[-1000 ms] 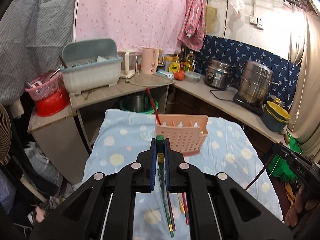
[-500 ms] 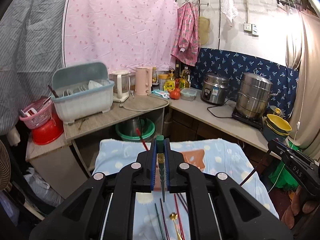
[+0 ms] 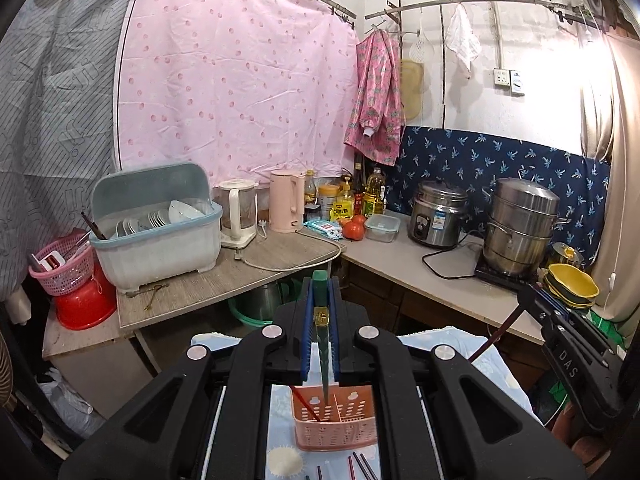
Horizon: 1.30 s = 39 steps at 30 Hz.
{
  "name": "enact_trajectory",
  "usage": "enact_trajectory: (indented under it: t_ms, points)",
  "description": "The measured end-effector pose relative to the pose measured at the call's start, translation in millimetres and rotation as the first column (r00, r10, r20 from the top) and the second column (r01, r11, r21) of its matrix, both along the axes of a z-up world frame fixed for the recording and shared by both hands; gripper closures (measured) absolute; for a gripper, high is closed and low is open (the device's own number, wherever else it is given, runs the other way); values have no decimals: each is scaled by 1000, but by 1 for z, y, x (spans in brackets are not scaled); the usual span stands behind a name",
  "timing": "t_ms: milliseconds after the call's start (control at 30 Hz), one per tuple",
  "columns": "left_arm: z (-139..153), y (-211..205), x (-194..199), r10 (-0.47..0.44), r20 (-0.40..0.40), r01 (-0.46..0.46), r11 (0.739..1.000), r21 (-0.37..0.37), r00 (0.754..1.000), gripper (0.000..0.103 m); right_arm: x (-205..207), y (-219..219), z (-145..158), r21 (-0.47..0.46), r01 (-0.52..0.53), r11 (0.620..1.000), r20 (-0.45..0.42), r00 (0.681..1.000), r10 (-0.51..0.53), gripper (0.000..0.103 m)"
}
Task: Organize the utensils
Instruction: 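Lift and carry both chopsticks toward the pink holder with both tools, then lower both chopsticks into the pink holder and open both tools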
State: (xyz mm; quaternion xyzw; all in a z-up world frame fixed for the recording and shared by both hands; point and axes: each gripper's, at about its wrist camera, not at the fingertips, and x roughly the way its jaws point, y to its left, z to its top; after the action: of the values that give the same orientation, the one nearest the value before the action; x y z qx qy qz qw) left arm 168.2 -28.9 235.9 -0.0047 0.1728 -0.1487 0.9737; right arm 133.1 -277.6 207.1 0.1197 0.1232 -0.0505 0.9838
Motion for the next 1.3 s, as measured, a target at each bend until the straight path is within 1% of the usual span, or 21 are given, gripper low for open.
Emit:
enact_trajectory:
  t_ms: [167, 267, 400, 567, 967, 1000, 1033, 1067, 1100, 1133, 1167, 1300]
  points:
    - [-18, -6, 24, 12, -35, -11, 1000, 15, 999, 96, 25, 3, -16, -25, 6, 1000, -14, 1000, -7, 95]
    - [-32, -7, 35, 20, -56, -19, 999, 26, 998, 96, 39, 6, -30, -40, 7, 999, -46, 999, -8, 95]
    - [-49, -6, 49, 27, -97, -24, 999, 34, 995, 96, 51, 5, -48, -36, 4, 999, -99, 995, -8, 95]
    - [-67, -8, 60, 31, -137, -25, 999, 42, 990, 96, 59, 5, -65, -33, 3, 999, -142, 990, -7, 95]
    - [-84, -6, 67, 34, -179, -29, 999, 32, 983, 96, 70, 10, -83, -41, -3, 999, -200, 980, -5, 95]
    - [-85, -5, 67, 40, -179, -35, 999, 31, 983, 95, 70, 11, -84, -42, -1, 999, -203, 979, -7, 93]
    - [-86, -4, 66, 51, -178, -48, 999, 24, 983, 86, 69, 11, -84, -44, 5, 999, -200, 980, -13, 90]
    - [-86, -3, 66, 55, -183, -52, 998, 20, 982, 76, 67, 12, -84, -48, 11, 999, -199, 980, -20, 78]
    - [-86, -2, 66, 66, -190, -64, 998, 17, 980, 51, 65, 12, -83, -47, 18, 999, -192, 981, -26, 66]
    - [-86, -1, 65, 80, -185, -79, 997, 13, 979, 41, 61, 12, -82, -43, 24, 999, -180, 983, -31, 63]
    - [-85, 0, 62, 88, -174, -88, 996, 8, 981, 41, 58, 12, -80, -42, 28, 999, -171, 985, -35, 60]
    - [-85, -1, 60, 92, -175, -88, 996, 30, 980, 41, 50, 14, -76, -41, 23, 999, -170, 985, -30, 60]
